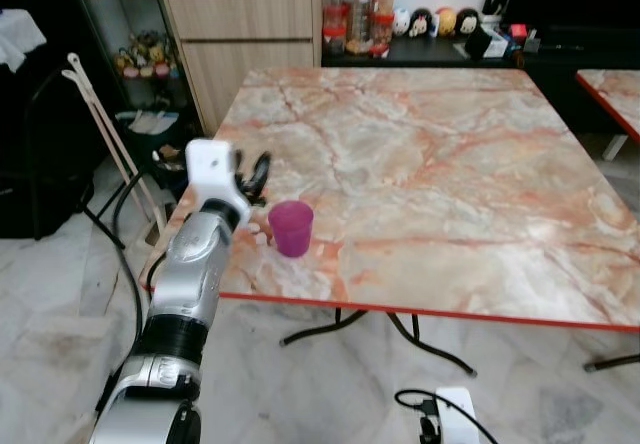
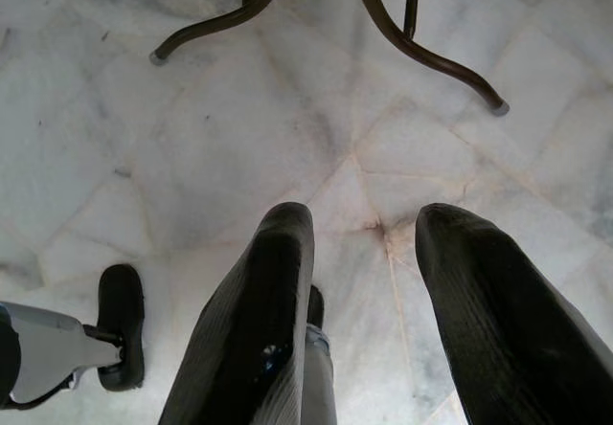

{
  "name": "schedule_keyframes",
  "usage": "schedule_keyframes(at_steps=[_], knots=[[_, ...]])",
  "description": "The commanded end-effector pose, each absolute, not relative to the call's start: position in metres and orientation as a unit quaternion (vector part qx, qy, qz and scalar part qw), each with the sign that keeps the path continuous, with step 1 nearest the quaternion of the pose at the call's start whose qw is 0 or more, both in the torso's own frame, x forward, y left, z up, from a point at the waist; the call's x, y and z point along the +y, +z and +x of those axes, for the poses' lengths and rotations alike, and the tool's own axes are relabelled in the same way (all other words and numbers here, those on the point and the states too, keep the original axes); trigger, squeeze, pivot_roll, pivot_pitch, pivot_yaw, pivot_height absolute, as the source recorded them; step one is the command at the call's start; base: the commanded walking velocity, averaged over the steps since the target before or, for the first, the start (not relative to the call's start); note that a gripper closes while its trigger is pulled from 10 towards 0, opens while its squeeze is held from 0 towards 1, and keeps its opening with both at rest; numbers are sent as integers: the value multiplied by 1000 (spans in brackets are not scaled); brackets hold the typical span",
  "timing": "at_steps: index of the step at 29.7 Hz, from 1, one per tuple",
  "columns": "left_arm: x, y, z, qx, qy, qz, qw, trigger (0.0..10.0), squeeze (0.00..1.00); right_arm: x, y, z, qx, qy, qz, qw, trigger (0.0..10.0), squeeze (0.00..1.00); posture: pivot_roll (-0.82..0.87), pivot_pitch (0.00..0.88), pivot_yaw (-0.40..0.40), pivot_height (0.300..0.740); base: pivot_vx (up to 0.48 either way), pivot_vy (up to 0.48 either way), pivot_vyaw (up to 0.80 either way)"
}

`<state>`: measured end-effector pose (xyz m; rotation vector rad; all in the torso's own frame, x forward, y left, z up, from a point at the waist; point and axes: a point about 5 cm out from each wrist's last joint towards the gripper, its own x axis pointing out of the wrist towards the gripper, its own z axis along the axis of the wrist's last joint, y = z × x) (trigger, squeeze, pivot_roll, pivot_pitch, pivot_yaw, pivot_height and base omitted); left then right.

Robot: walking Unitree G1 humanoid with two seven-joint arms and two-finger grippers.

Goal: Setting the table

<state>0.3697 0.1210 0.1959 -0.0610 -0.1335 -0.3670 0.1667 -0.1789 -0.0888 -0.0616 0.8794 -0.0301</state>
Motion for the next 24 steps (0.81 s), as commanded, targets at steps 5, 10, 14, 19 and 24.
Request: schedule_keyframes(at_steps=[5, 10, 14, 19, 24], knots=[[117, 175, 372, 52, -231, -4, 972, 10000, 0, -181, -88, 169, 424, -32, -16, 905, 10000, 0, 6, 0, 42, 740, 0, 0, 0], [118, 172, 373, 79, -235, 18, 969, 10000, 0, -181, -88, 169, 424, -34, -14, 905, 10000, 0, 2, 0, 43, 740, 0, 0, 0], [118, 173, 374, 91, -236, 18, 967, 10000, 0, -182, -88, 169, 424, -36, -13, 905, 10000, 0, 2, 0, 42, 740, 0, 0, 0], [121, 164, 375, 126, -229, 31, 965, 10000, 0, -183, -88, 168, 424, -36, -13, 905, 10000, 0, -2, 0, 37, 740, 0, 0, 0], [121, 161, 380, 146, -215, 41, 965, 10000, 0, -185, -86, 171, 420, -37, -15, 907, 10000, 0, -12, 0, 39, 740, 0, 0, 0]])
